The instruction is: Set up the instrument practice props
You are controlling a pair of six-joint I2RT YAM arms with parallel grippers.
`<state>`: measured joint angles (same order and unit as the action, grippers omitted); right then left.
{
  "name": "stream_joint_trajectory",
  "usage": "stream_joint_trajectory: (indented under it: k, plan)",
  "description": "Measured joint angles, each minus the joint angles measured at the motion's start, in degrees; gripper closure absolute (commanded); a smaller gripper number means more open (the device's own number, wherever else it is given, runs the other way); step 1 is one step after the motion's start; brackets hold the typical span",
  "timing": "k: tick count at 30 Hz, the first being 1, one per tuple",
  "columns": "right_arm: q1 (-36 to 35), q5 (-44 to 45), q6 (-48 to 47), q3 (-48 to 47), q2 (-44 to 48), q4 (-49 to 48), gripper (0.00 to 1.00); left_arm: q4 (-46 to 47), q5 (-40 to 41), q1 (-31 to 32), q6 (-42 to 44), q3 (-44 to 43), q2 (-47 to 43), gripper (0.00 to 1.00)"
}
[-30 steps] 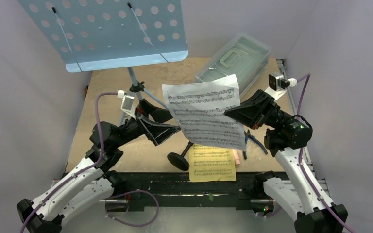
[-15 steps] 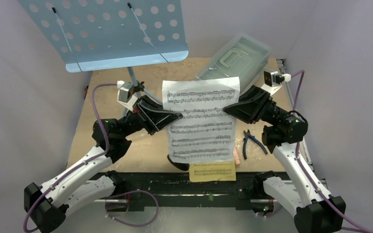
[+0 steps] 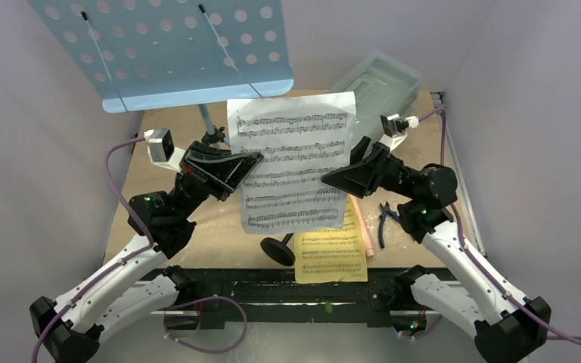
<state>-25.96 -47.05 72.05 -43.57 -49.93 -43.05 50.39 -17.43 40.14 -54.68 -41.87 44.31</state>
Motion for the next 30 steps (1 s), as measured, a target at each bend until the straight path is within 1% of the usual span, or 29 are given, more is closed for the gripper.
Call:
stream_joint_trajectory:
  k: [2,3,4,5,6,7,8,9,10,11,14,17,19,21,23,25,28,30]
  plan:
    - [-0.7,0.2,-1.3,-0.4,-1.0,1.0,0.59,0.2,0.7,0.0,0.0,0.0,1.2,1.00]
    - [-0.7,0.4,-1.9,-0.6,-1.2,1.4,0.70,0.2,1.0,0.0,0.0,0.0,1.7,1.00]
    - [-0.7,0.6,-2.5,-0.9,-1.4,1.7,0.83,0.3,1.2,0.0,0.0,0.0,2.0,1.00]
    - [-0.7,0.9,-3.0,-1.4,-1.5,1.9,0.96,0.0,1.2,0.0,0.1,-0.2,2.1,0.97]
    - [-0.7,1.1,-3.4,-2.0,-1.6,2.0,1.00,-1.0,1.2,0.0,0.3,-0.8,2.2,0.85]
    - [-0.7,1.2,-3.9,-2.7,-1.8,2.1,1.00,-2.4,1.3,0.0,0.9,-1.8,2.3,0.73]
    - [-0.7,1.4,-4.3,-3.9,-2.0,2.6,1.00,-4.7,1.4,0.0,1.8,-3.0,2.3,0.58]
    - [-0.7,1.6,-5.1,-5.7,-2.5,3.6,1.00,-9.3,1.9,0.0,3.3,-5.5,2.3,0.45]
    - [-0.7,1.9,-6.8,-8.3,-3.2,5.7,1.00,-14.3,2.8,0.0,5.2,-8.3,2.3,0.37]
    - [-0.7,2.5,-8.6,-10.9,-3.9,7.6,1.00,-19.7,3.9,0.0,7.1,-11.3,2.3,0.31]
    - [-0.7,4.2,-14.3,-22.1,-7.5,12.6,1.00,-37.7,9.8,0.0,15.1,-23.2,2.3,0.27]
    - [-0.9,5.4,-17.1,-31.1,-11.1,11.7,1.00,-51.8,16.8,0.0,23.2,-32.3,1.5,0.23]
    - [-1.2,5.6,-18.0,-36.9,-14.3,10.4,1.00,-59.5,21.5,0.0,28.3,-37.0,0.7,0.20]
    - [-1.7,5.6,-18.8,-42.8,-18.1,9.7,1.00,-65.1,26.1,0.0,32.0,-40.3,-0.6,0.16]
    - [-2.1,5.7,-20.1,-48.1,-21.9,10.6,1.00,-69.6,31.2,0.0,34.7,-43.7,-1.2,0.16]
    - [-2.3,6.3,-22.6,-54.9,-26.3,14.2,1.00,-73.8,35.0,0.0,36.3,-47.6,-0.3,0.16]
    - [-2.3,8.0,-29.5,-66.8,-32.8,25.2,1.00,-79.3,38.1,0.0,37.8,-56.2,4.8,0.16]
    - [-2.3,9.4,-33.8,-71.3,-35.0,30.7,1.00,-80.4,38.7,0.0,37.8,-58.8,8.1,0.16]
